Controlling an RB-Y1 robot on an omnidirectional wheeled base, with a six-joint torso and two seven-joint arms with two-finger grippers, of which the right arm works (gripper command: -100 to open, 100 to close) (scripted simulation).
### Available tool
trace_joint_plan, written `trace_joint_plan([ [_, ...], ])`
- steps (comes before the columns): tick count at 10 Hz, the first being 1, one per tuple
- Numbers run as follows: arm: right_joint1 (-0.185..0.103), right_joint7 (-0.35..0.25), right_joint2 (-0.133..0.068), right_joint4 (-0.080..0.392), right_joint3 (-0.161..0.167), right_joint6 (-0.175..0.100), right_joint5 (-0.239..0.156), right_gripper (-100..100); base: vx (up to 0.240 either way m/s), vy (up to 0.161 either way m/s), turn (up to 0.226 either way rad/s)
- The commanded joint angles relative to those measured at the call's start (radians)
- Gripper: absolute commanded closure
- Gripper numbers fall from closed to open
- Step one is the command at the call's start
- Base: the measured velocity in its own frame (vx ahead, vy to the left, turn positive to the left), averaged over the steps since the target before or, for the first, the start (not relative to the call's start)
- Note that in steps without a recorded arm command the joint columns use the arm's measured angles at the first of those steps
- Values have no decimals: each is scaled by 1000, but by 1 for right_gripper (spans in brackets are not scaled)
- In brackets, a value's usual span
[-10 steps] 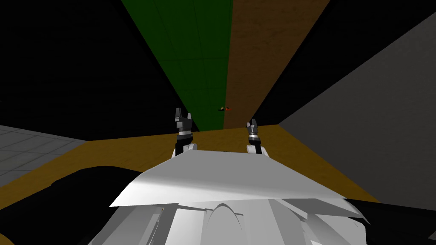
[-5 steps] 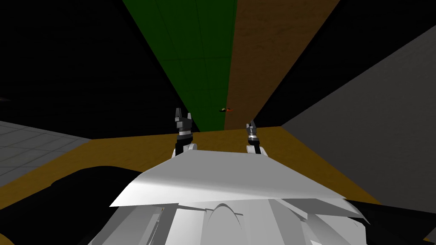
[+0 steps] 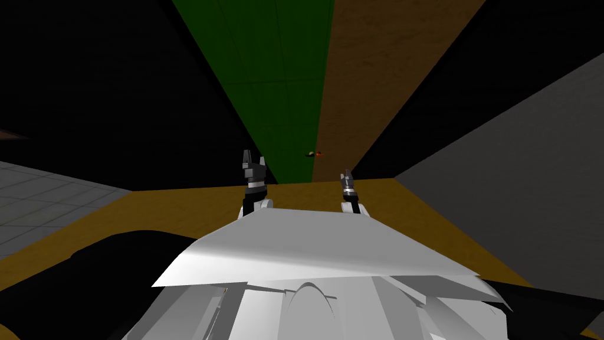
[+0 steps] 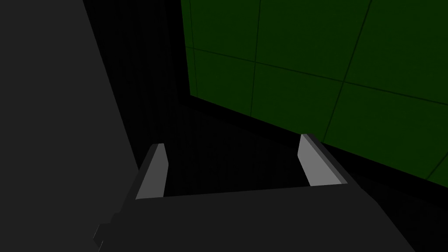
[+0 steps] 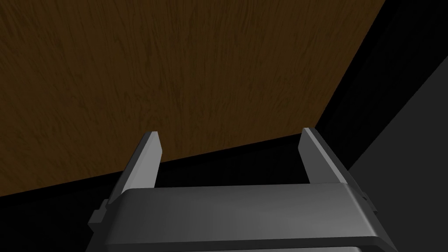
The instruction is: Pull the door open
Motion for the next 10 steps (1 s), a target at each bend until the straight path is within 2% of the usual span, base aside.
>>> trace_joint_plan([
  [1, -21, -5, -4, 49, -5, -8, 3, -100, 105, 13, 59],
  [2, -33, -8, -7, 74, -8, -15, 5, -100, 102, 23, 49],
  [3, -33, -8, -7, 81, -8, -15, 5, -100, 67, 15, 17],
  [10, -113, -30, -27, 298, -29, -64, 16, -100, 94, 10, 53],
])
